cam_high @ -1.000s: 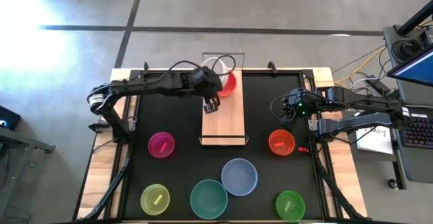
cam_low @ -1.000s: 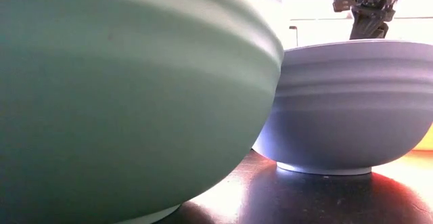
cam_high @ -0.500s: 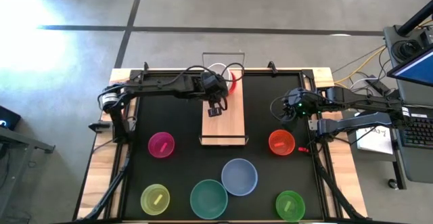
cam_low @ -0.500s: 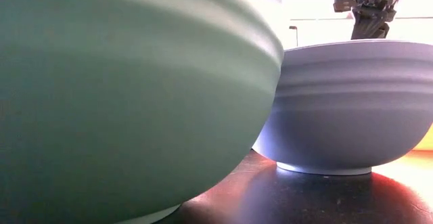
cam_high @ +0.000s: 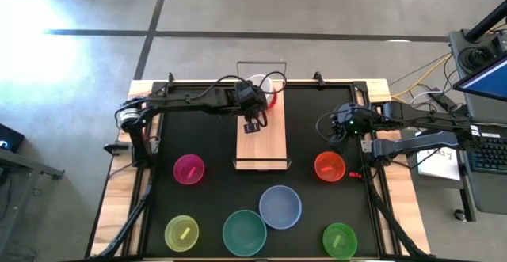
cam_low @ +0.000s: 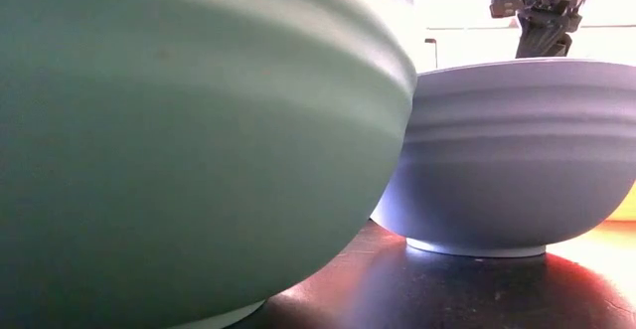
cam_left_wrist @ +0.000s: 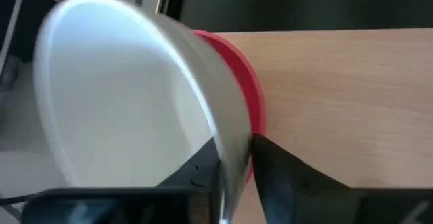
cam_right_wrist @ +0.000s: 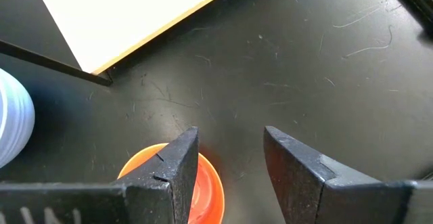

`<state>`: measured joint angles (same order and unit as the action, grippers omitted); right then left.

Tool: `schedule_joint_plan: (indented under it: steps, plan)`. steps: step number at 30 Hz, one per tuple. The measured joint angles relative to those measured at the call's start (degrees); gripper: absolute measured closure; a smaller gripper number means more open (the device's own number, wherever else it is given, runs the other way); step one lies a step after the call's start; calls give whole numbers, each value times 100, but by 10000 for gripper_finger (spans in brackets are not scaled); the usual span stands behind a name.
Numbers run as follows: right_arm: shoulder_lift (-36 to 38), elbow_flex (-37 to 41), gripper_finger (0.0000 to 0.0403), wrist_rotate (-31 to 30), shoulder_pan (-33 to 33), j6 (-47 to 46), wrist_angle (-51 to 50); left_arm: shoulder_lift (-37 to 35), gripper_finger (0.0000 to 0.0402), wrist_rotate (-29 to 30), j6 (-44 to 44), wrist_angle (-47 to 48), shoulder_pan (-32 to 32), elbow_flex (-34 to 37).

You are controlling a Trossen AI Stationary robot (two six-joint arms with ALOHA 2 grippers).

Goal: Place and stack bowls onto a shelf
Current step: Stack the large white bowl on top of the large orange bowl on the shelf

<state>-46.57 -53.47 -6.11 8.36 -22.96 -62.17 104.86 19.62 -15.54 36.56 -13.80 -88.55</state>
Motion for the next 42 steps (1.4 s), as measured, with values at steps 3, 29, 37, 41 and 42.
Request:
schedule_joint_plan:
  steps: [3, 29, 37, 41, 42]
  plan:
    - [0, 0, 248, 0, 0, 0, 0, 2, 314, 64, -21, -129, -3, 0]
    - [-2, 0, 248, 0, 0, -2, -13, 96, 312, -983, -150, 121, 69, -254]
    - [-2, 0, 248, 0, 2, 0, -15, 1, 326, -145, -301, 107, 71, -290]
    - [-2, 0, 248, -2, 2, 0, -15, -33, 326, -57, -303, 96, 56, -319]
    - [-2, 0, 248, -2, 2, 0, -14, -29, 326, -59, -305, 99, 56, -321]
